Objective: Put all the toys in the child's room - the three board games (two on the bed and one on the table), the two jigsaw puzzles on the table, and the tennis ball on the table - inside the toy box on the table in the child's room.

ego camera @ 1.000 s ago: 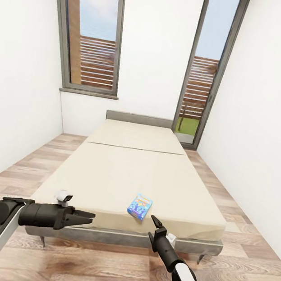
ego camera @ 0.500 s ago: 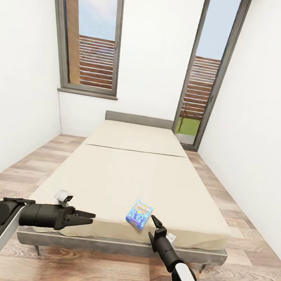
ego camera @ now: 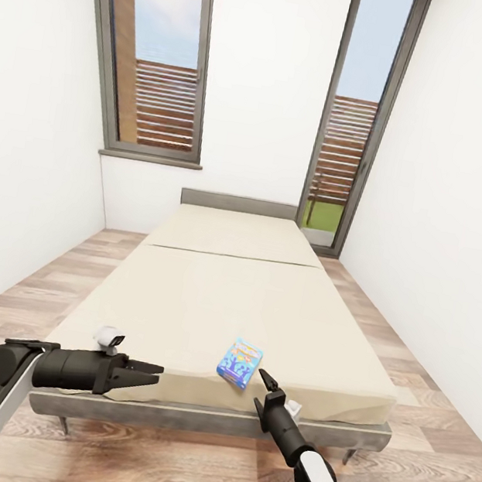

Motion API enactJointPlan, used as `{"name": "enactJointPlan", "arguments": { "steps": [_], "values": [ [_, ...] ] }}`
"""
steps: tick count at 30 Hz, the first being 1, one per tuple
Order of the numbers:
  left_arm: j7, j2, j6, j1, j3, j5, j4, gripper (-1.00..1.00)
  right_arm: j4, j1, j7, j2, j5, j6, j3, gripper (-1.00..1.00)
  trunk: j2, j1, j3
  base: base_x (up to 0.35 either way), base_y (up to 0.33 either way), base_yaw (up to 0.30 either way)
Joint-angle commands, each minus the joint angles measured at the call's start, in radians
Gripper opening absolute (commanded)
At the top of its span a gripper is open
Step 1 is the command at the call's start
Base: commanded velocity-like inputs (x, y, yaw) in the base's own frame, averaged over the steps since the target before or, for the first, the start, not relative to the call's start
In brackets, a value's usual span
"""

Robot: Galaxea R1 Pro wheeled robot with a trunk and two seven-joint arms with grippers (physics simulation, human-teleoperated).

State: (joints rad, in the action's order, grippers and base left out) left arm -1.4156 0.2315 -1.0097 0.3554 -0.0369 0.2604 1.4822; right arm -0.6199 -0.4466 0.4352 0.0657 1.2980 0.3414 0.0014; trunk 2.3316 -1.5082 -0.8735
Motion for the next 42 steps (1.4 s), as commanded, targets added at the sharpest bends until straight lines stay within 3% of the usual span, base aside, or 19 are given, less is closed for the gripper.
{"name": "enactJointPlan", "arguments": {
  "steps": [1,11,18,21,42],
  "values": [
    [-0.002,0.000,-0.011,0.000,0.000,0.002,0.000,1.00,0.000,-0.001,0.000,0.000,0.010,0.005,0.000,1.00,0.000,0.000,-0.001,0.000,0.000,0.000],
    [-0.003,0.002,-0.011,0.000,-0.001,0.002,0.000,1.00,0.001,-0.001,-0.001,0.010,0.001,0.004,0.000,1.00,0.000,0.000,-0.001,0.000,0.000,0.000],
    [-0.003,0.002,-0.012,0.000,-0.003,0.002,0.000,1.00,0.002,-0.003,-0.005,0.015,-0.072,0.004,-0.001,1.00,0.000,0.000,-0.001,-0.006,0.003,0.000],
    [-0.003,0.002,-0.013,0.000,-0.004,0.002,0.000,1.00,0.002,-0.003,-0.005,0.017,-0.085,0.004,-0.001,1.00,0.000,0.000,-0.001,-0.060,0.061,0.000],
    [-0.002,0.000,-0.011,0.000,-0.003,0.002,0.000,1.00,0.002,-0.004,-0.006,0.017,-0.091,0.004,-0.001,1.00,0.000,0.000,-0.001,0.006,0.050,0.000]
  ]
}}
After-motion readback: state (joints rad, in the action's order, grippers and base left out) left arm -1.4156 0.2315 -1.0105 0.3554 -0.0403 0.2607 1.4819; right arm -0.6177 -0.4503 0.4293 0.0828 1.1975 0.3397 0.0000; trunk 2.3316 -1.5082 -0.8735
